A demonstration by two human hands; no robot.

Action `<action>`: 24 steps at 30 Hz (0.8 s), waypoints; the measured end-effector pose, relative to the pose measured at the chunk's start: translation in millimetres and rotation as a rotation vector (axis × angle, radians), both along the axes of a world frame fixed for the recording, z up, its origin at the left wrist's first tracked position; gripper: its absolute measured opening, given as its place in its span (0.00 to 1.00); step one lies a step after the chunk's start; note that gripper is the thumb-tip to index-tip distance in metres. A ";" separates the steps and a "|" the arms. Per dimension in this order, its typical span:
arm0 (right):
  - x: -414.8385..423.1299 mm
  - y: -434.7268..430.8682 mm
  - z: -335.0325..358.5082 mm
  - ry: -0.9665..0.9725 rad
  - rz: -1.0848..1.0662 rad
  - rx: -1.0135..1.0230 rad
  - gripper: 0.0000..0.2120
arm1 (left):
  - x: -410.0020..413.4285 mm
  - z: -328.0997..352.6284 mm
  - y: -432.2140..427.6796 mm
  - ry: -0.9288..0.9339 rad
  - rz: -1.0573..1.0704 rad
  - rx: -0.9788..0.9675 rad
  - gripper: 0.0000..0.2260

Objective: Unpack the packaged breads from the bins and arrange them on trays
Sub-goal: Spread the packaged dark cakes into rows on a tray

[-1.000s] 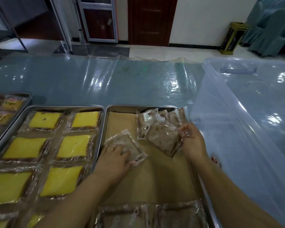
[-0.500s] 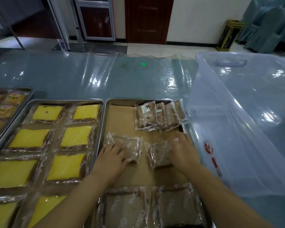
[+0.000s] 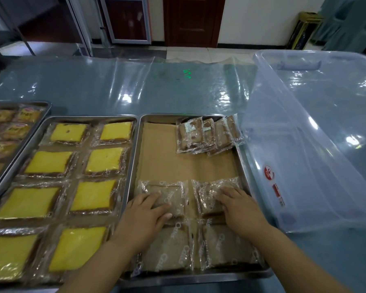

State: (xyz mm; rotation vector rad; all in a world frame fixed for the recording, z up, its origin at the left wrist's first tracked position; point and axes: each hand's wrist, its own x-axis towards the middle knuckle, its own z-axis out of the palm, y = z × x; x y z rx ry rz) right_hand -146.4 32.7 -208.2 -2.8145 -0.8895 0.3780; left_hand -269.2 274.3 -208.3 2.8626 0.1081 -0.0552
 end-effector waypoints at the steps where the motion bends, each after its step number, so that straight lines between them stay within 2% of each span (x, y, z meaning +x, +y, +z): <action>1: -0.9 0.5 3.0 0.000 -0.011 0.012 0.20 | -0.9 2.0 0.2 0.005 0.012 -0.014 0.16; 4: 2.9 6.3 14.3 -0.035 -0.067 0.116 0.14 | 4.0 8.6 2.5 0.016 0.024 0.038 0.17; 9: 34.5 26.0 29.7 -0.069 -0.203 0.273 0.11 | 36.4 23.9 2.6 -0.131 0.022 0.052 0.12; 12: 64.3 44.4 37.0 -0.034 -0.249 0.291 0.11 | 74.1 22.5 6.3 -0.104 -0.019 -0.003 0.14; 17: 111.9 76.0 50.4 -0.003 -0.317 0.261 0.03 | 142.1 23.0 14.1 -0.117 -0.026 -0.009 0.14; 22: 144.5 92.7 50.0 0.047 -0.386 0.153 0.17 | 188.7 6.7 14.1 -0.059 0.023 -0.165 0.19; 24: 152.8 97.7 46.2 0.072 -0.424 0.133 0.16 | 203.0 -1.0 15.6 -0.031 0.025 -0.217 0.24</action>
